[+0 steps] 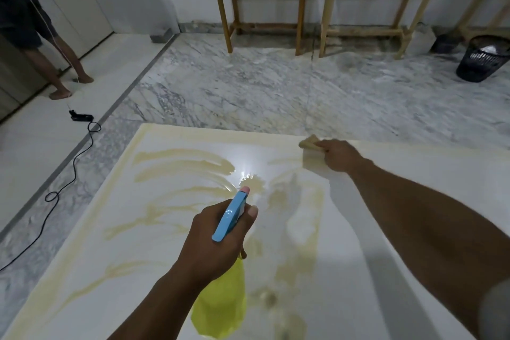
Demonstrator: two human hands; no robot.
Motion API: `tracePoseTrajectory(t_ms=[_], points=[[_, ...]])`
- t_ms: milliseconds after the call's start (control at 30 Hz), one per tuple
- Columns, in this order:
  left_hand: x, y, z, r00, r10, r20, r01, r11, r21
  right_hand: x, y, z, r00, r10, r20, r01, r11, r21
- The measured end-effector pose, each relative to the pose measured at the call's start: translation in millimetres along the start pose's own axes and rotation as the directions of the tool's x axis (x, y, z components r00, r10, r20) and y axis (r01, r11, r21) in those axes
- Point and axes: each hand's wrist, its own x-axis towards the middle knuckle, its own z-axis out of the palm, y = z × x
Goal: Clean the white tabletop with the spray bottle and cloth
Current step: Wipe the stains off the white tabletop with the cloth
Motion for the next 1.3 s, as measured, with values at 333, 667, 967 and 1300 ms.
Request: tracePoseTrajectory(t_ms=[333, 667, 967, 1300], points=[[-42, -28, -23, 0.999, -0.034, 0.018, 0.033, 0.998, 0.06, -107, -11, 123, 0.968, -0.078, -0.237, 0.081, 0.997, 0.001], [-210, -63, -61, 0.996, 0.049, 0.074, -0.055, 0.996, 0.071, -352, -67, 260, 0.943, -0.109, -0.315, 0.125, 0.992, 0.032], [-292, -78, -93, 0.996, 0.042, 0.077, -0.047, 0.996, 0.074, -454, -107, 276, 0.969, -0.079, -0.235, 0.145, 0.95, 0.278], [-208, -47, -79, 0.992, 0.096, 0.079, -0.101, 0.993, 0.065, -352, -45, 99, 0.875, 0.175, 0.451, -0.483, 0.264, 0.835]])
